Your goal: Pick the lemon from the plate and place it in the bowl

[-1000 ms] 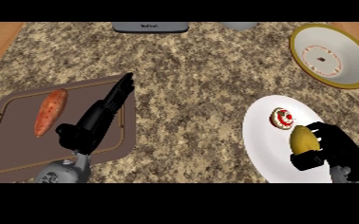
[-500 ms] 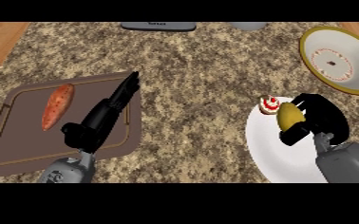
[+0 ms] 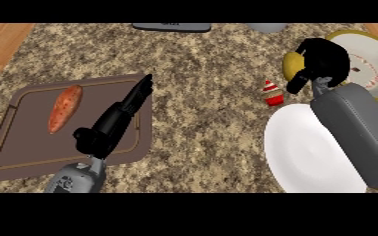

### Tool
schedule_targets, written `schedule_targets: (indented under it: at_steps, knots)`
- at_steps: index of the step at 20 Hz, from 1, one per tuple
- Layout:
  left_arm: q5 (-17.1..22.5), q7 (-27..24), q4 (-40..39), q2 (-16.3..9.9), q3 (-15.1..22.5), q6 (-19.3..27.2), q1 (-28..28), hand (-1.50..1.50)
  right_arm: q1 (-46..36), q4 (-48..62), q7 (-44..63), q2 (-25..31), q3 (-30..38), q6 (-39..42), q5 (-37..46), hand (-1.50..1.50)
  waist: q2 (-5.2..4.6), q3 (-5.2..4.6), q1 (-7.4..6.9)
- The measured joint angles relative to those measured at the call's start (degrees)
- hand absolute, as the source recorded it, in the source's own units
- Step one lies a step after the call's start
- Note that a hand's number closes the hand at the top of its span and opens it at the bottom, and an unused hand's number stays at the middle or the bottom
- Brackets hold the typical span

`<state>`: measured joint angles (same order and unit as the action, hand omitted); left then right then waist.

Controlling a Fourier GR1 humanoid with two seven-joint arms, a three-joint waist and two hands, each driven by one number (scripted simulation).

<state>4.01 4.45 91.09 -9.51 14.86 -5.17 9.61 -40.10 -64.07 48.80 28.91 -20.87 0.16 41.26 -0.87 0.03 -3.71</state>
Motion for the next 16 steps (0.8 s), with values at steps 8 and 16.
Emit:
schedule_targets:
  at_steps: [8,16]
  knots:
    - [-0.2,-1.4,-0.4,0.0,-0.9,0.0,-2.1,0.00,-9.7,5.2,-3.7,-1.4,6.9,-14.1,3.9,1.50,0.48,-0.01,1.79]
    - [-1.1,-1.4,-1.0,0.7,-1.8,0.0,-1.9,0.00,-15.3,20.1,-11.1,0.3,14.0,-19.6,5.1,1.50,0.49,-0.03,2.37]
